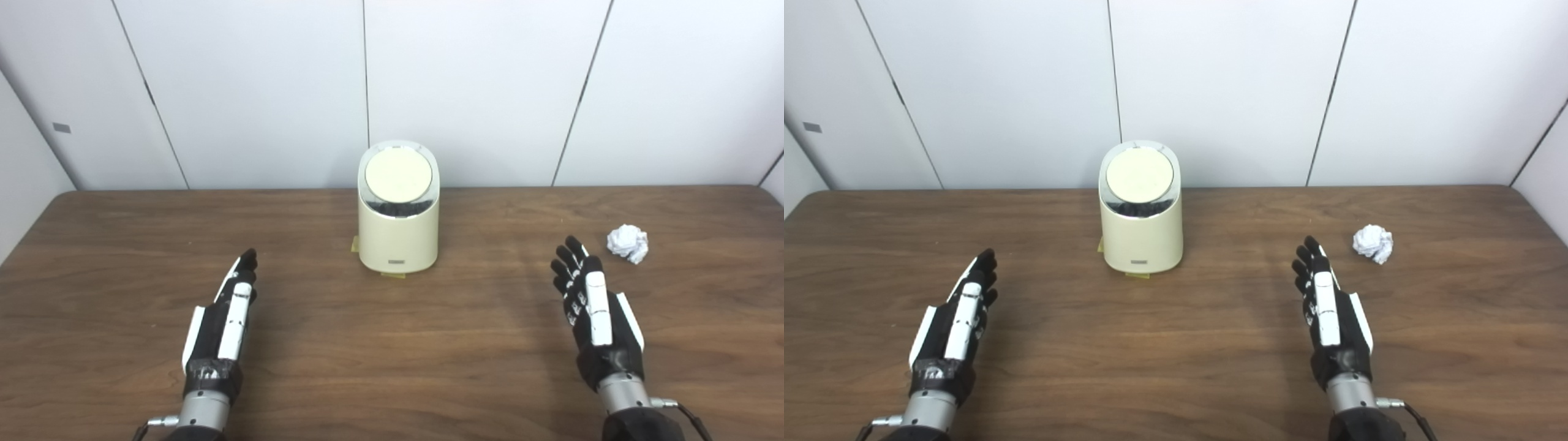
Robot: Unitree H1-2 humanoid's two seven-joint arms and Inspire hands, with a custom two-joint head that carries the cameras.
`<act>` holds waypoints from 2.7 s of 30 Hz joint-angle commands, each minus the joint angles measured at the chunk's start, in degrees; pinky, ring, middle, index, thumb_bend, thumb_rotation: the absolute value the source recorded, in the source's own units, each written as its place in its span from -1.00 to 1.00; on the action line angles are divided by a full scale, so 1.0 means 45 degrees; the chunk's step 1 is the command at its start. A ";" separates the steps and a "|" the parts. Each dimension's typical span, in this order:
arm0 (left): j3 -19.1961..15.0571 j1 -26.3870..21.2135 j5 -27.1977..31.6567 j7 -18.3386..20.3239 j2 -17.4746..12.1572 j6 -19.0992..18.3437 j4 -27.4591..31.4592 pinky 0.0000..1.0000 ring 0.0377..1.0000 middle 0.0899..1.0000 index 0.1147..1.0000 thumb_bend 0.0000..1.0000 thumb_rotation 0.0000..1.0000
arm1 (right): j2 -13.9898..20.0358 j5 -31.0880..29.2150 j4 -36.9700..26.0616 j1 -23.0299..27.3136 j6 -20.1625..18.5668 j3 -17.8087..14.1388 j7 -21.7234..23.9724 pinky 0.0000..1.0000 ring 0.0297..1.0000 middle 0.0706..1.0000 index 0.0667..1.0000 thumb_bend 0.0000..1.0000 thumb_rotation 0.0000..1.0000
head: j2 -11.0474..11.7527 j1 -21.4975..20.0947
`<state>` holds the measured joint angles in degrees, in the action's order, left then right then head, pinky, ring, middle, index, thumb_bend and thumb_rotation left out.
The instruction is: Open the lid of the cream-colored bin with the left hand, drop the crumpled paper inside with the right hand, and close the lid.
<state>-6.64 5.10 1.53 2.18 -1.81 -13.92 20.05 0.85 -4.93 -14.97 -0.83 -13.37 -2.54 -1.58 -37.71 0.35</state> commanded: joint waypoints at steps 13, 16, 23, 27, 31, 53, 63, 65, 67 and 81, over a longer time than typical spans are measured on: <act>0.0169 0.0023 -0.0174 -0.0030 -0.0231 0.0700 -0.0046 1.00 1.00 0.97 0.98 -0.19 0.81 | -0.0016 0.0033 -0.0147 0.0395 0.0231 -0.0063 0.0018 0.94 0.89 0.89 0.91 0.04 0.98 | 0.0073 -0.0006; 0.0175 0.0008 -0.0266 -0.0080 -0.0234 0.0641 -0.0075 1.00 1.00 0.96 0.97 -0.17 0.78 | 0.0025 0.0079 -0.0004 0.0422 0.0344 -0.0037 0.0054 0.95 0.89 0.89 0.92 0.04 0.98 | 0.0228 0.0044; 0.0395 -0.0307 -0.1051 -0.0422 -0.0043 0.0110 0.0092 1.00 0.97 0.91 0.95 0.09 0.46 | 0.0172 0.0114 0.0682 0.0438 0.0921 -0.0062 0.0180 0.95 0.90 0.90 0.93 0.05 0.98 | 0.0918 0.0114; 0.0500 -0.1135 -0.1211 -0.0624 0.0025 -0.0104 0.0091 0.96 0.93 0.92 0.98 0.15 0.25 | 0.0342 -0.0079 0.1237 0.0516 0.1449 -0.0149 0.0405 0.98 0.91 0.92 0.95 0.08 1.00 | 0.1119 0.0509; 0.0691 -0.2509 -0.1697 -0.0721 -0.0128 -0.0760 -0.0072 0.90 0.93 0.92 0.98 0.41 0.15 | 0.0481 -0.0157 0.1817 0.0660 0.2005 -0.0235 0.0485 0.97 0.90 0.91 0.95 0.06 1.00 | 0.1300 0.0620; 0.2930 -0.9927 -0.4283 0.1267 -0.2226 -0.2780 -0.4938 0.61 0.81 0.91 0.96 0.80 -0.29 | 0.0482 -0.0017 0.3270 0.1011 0.3513 -0.0087 0.0651 0.95 0.88 0.88 0.94 0.11 0.85 | 0.1483 0.0503; 0.3317 -1.2244 -0.5500 0.3380 -0.2388 -0.2888 -0.7370 0.63 0.89 1.00 1.00 0.76 -0.39 | 0.0285 0.0121 0.3139 0.1023 0.3396 0.0059 0.0588 0.96 0.87 0.88 0.95 0.10 0.94 | 0.1453 0.0303; 0.3336 -1.2592 -0.5834 0.3794 -0.2360 -0.2887 -0.7732 0.65 0.92 1.00 1.00 0.76 -0.43 | 0.0257 0.0193 0.3147 0.1037 0.3338 0.0111 0.0583 0.97 0.89 0.89 0.95 0.09 0.95 | 0.1456 0.0322; 0.3309 -1.2838 -0.6318 0.4134 -0.2278 -0.2888 -0.7994 0.68 0.95 1.00 1.00 0.75 -0.47 | 0.0221 0.0249 0.3190 0.1062 0.3336 0.0141 0.0562 0.96 0.89 0.89 0.96 0.09 0.97 | 0.1512 0.0310; 0.3688 -1.3180 -0.8853 0.4872 -0.2004 -0.2886 -0.8288 0.61 0.95 1.00 0.93 0.72 -0.91 | 0.0021 0.0376 0.2978 0.1061 0.3203 0.0284 0.0478 0.95 0.89 0.89 0.94 0.04 0.94 | 0.1435 0.0336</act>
<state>9.54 -50.77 -37.04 25.32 -9.92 -26.70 -18.90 2.03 -3.00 -1.04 3.65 -0.05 -1.73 0.42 -31.20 1.84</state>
